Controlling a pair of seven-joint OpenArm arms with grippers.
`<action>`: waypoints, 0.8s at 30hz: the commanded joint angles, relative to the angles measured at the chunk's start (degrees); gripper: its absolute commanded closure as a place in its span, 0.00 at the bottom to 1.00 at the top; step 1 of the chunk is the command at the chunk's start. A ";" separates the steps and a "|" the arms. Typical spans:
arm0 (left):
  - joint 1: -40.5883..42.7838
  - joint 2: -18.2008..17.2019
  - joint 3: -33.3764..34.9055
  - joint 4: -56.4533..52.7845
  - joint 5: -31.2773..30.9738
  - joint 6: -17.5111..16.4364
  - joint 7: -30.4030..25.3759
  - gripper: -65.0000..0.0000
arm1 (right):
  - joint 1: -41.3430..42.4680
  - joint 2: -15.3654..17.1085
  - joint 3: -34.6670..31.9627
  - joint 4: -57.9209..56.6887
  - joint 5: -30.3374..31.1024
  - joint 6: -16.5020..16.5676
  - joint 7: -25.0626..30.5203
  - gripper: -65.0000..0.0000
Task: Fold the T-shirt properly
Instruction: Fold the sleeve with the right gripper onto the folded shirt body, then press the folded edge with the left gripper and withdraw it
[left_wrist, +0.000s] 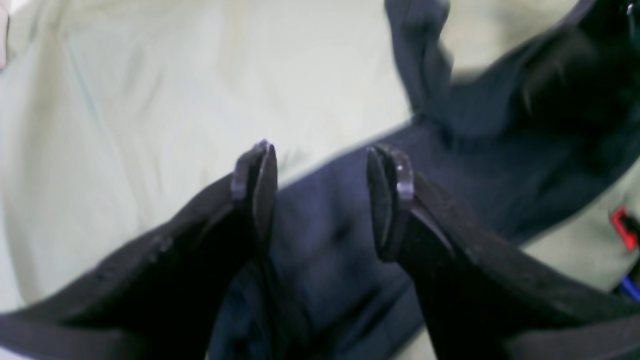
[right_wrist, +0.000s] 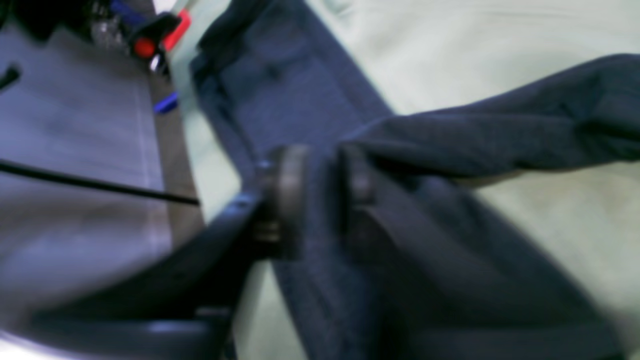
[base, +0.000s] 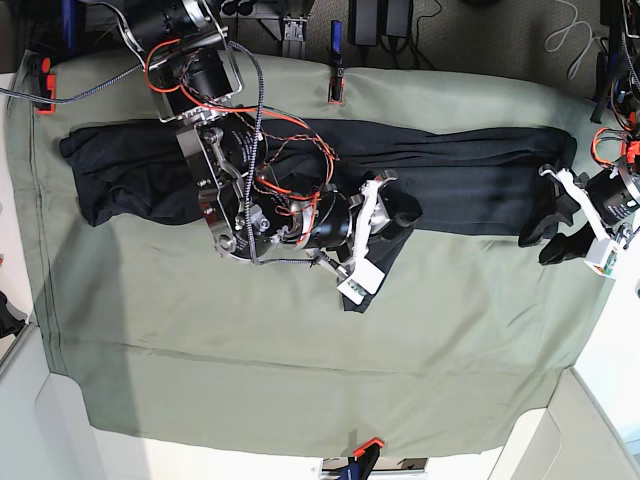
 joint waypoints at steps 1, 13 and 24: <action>-0.72 -1.03 -0.70 0.76 0.07 -0.47 -2.32 0.51 | 0.83 -0.48 0.04 2.29 1.53 0.24 0.94 0.48; -18.97 8.22 21.35 -5.84 13.03 -0.47 -2.71 0.47 | 0.11 2.12 21.09 19.43 -7.96 -2.16 0.96 0.44; -35.89 21.70 31.23 -31.41 23.50 -0.47 -6.93 0.47 | -7.13 15.06 44.09 19.63 -0.11 -2.69 0.94 0.44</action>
